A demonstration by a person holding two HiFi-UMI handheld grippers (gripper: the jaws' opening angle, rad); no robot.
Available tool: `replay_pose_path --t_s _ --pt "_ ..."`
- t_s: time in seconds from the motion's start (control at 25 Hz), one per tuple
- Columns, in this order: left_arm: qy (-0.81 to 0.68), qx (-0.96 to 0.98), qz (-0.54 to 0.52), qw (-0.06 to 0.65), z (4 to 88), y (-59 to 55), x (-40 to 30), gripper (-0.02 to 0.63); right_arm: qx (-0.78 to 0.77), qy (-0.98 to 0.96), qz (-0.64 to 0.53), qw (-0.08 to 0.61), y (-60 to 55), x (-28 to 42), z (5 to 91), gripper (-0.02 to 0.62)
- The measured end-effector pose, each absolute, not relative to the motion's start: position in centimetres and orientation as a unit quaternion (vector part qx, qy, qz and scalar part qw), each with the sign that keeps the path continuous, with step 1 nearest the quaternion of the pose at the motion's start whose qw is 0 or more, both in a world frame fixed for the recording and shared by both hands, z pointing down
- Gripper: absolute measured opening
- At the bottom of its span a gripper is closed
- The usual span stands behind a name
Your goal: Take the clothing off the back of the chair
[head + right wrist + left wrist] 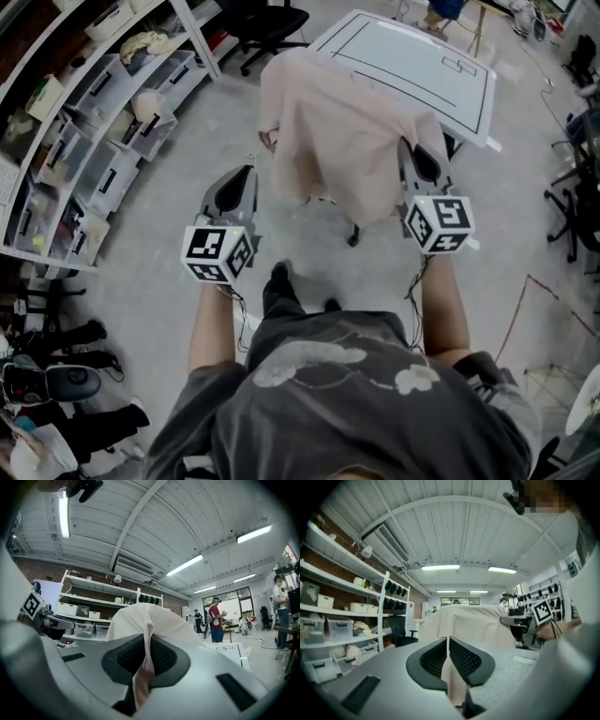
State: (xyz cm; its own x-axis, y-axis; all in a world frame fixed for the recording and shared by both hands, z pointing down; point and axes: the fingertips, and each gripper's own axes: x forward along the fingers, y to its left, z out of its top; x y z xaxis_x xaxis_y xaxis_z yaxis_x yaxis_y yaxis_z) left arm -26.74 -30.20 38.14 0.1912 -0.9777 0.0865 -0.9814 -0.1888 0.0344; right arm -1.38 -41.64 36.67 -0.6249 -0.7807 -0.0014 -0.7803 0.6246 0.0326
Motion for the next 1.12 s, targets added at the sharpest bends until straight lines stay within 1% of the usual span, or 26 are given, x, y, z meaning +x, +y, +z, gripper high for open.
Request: replay_pose_path --t_s 0.04,0.08,0.12,0.16,0.24,0.32,0.44,0.56,0.72,0.88,1.12 --pt "-0.622 0.781 0.004 0.056 38.0 -31.0 -26.6 0.008 0.433 -0.901 -0.016 0.006 -41.6 -1.3 36.7 0.009" --pt "-0.607 0.792 -0.011 0.070 38.0 -31.9 -26.3 0.065 0.434 -0.901 -0.017 0.005 -41.8 -1.2 36.8 0.009" --pt "-0.592 0.801 -0.019 0.080 37.8 -33.0 -26.0 0.145 0.435 -0.900 -0.016 0.004 -42.0 -1.1 36.8 0.009" --pt "-0.580 0.810 -0.015 0.081 37.7 -34.1 -25.8 0.181 0.438 -0.899 -0.014 0.003 -42.2 -1.1 36.7 0.009" --pt "-0.560 0.825 0.010 0.069 37.6 -36.2 -25.6 0.247 0.444 -0.896 -0.009 -0.001 -42.7 -1.1 36.7 0.009" --pt "-0.534 0.842 0.025 0.072 37.9 -38.1 -25.3 0.307 0.450 -0.893 -0.006 -0.004 -43.1 -1.1 36.8 0.009" --pt "-0.497 0.862 0.035 0.088 38.7 -40.8 -25.1 0.365 0.461 -0.888 -0.010 -0.001 -43.1 -1.0 36.9 0.009" --pt "-0.480 0.872 0.056 0.078 38.9 -43.9 -25.2 0.400 0.471 -0.882 -0.016 0.002 -43.4 -1.0 36.8 0.009" --pt "-0.470 0.879 0.062 0.047 38.6 -47.7 -25.6 0.428 0.488 -0.873 -0.019 0.003 -43.7 -0.9 36.7 0.011" --pt "-0.416 0.906 0.065 0.036 38.2 -49.6 -24.5 0.434 0.508 -0.861 -0.020 0.011 -44.0 -0.5 36.5 0.011" --pt "-0.325 0.941 0.080 0.039 38.0 -50.8 -23.1 0.433 0.530 -0.848 -0.021 0.019 -44.0 -0.1 36.5 0.012"
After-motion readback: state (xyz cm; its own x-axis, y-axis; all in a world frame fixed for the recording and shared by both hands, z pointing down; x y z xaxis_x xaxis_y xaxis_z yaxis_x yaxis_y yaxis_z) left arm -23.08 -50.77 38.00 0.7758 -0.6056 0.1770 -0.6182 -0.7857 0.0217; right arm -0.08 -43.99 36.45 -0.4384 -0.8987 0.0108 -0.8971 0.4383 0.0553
